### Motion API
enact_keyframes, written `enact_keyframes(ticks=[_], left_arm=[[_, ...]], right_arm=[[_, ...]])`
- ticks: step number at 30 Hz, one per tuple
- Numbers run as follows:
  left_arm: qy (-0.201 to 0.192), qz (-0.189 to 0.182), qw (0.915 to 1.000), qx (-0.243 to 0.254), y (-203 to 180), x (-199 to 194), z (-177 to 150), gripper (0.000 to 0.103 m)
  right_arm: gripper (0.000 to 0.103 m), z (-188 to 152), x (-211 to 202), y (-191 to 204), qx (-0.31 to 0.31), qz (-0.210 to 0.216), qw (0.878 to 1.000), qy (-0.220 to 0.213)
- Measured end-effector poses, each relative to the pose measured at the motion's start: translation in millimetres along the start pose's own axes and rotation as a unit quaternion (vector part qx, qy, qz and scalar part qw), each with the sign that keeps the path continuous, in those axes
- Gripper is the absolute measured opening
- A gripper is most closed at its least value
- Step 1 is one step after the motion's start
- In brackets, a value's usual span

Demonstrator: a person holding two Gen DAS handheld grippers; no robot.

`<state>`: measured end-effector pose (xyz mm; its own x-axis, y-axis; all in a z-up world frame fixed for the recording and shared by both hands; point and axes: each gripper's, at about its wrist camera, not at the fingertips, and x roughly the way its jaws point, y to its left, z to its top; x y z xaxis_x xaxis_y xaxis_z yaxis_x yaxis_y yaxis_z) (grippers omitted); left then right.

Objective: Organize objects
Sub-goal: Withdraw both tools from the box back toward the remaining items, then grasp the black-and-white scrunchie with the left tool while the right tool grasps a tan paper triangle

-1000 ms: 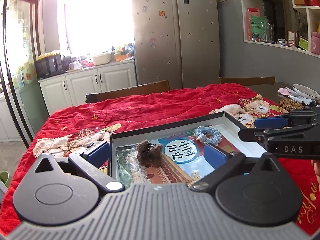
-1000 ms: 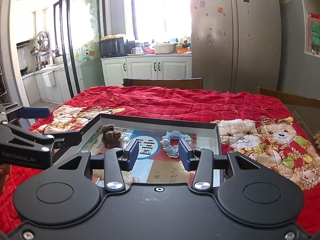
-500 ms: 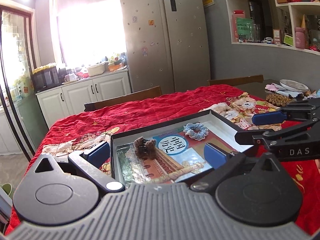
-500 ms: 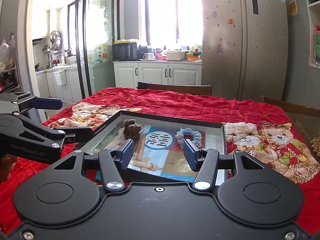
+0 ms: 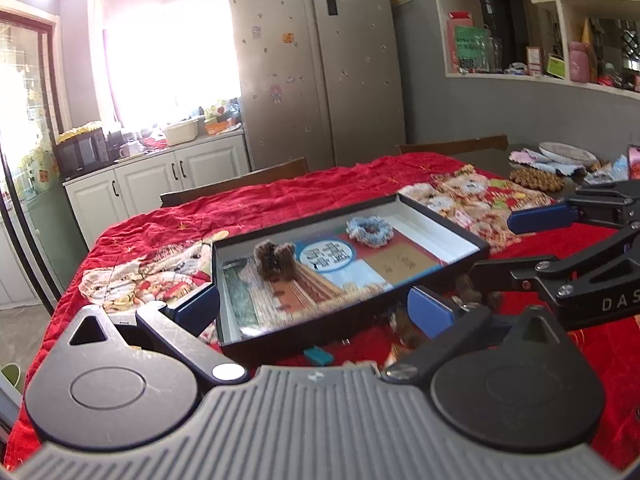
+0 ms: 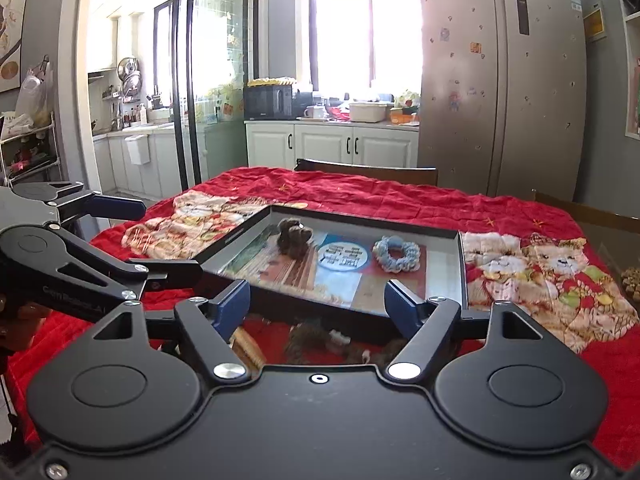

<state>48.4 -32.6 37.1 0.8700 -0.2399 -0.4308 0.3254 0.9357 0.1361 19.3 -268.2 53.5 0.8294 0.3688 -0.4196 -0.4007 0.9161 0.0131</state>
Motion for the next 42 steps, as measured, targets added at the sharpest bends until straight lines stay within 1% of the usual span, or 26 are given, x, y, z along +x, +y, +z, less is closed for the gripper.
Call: enact_keyframes(ticks=[2,5,7,9,13,15,19,21,22,23,24,29,30,32,34,35,38,42], left_arm=[[0.002,-0.007,1.0,0.0,-1.4,-2.4,-5.0,0.103],[0.003,-0.018,0.9998,-0.002,-2.3,-6.4,-10.7,0.103],[0.002,-0.024,0.9997,-0.008,-0.7,-8.1,-13.9,0.103],[0.002,-0.029,0.9994,-0.017,1.5,-9.6,-17.0,0.103],[0.013,-0.032,0.9992,-0.021,7.1,-10.4,-27.5,0.103],[0.024,-0.034,0.9991,-0.013,6.6,-10.2,-33.6,0.103],[0.043,-0.045,0.9981,-0.006,4.4,-9.9,-47.5,0.103],[0.043,-0.047,0.9979,-0.009,2.5,-10.1,-54.1,0.103],[0.042,-0.048,0.9979,-0.011,1.4,-9.8,-57.0,0.103],[0.041,-0.048,0.9979,-0.013,0.7,-9.4,-60.0,0.1],[0.042,-0.049,0.9979,-0.014,-0.6,-8.3,-62.8,0.099],[0.053,-0.052,0.9972,0.01,-10.8,1.0,-72.0,0.08],[0.054,-0.052,0.9971,0.015,-12.7,2.8,-73.9,0.078],[0.059,-0.053,0.9967,0.017,-14.7,8.0,-76.5,0.067],[0.064,-0.055,0.9963,0.014,-15.6,12.9,-79.0,0.059],[0.065,-0.055,0.9963,0.012,-15.4,14.6,-80.1,0.056],[0.063,-0.048,0.9968,0.012,-14.2,16.9,-81.6,0.054],[0.062,-0.044,0.997,0.008,-12.3,22.3,-81.7,0.054]], right_arm=[[0.078,-5.5,-3.7,3.1,0.0,0.003,1.0,0.003],[0.081,-12.7,-7.7,7.0,0.001,0.011,1.0,0.008],[0.084,-17.3,-9.9,8.3,0.001,0.014,1.0,0.012],[0.088,-21.3,-12.2,9.3,0.002,0.013,1.0,0.015],[0.089,-30.2,-17.1,8.8,0.008,0.008,1.0,0.016],[0.088,-34.0,-18.6,8.7,0.013,0.011,1.0,0.016],[0.082,-42.1,-19.8,13.7,0.01,0.018,1.0,0.018],[0.076,-46.8,-16.9,18.6,-0.003,0.017,1.0,0.023],[0.071,-49.0,-15.0,21.5,-0.011,0.015,0.999,0.028],[0.068,-51.8,-13.0,24.1,-0.019,0.013,0.999,0.032],[0.067,-54.3,-10.7,26.1,-0.024,0.013,0.999,0.036],[0.058,-64.7,-4.9,32.0,-0.03,0.029,0.998,0.051],[0.058,-66.9,-4.2,32.7,-0.031,0.03,0.998,0.053],[0.054,-69.3,-1.1,33.2,-0.03,0.032,0.997,0.058],[0.051,-71.3,3.4,33.4,-0.028,0.034,0.997,0.066],[0.049,-72.5,4.9,33.8,-0.028,0.035,0.997,0.069],[0.048,-74.5,8.9,34.4,-0.028,0.037,0.996,0.075],[0.048,-75.5,12.8,35.5,-0.029,0.037,0.996,0.077]])
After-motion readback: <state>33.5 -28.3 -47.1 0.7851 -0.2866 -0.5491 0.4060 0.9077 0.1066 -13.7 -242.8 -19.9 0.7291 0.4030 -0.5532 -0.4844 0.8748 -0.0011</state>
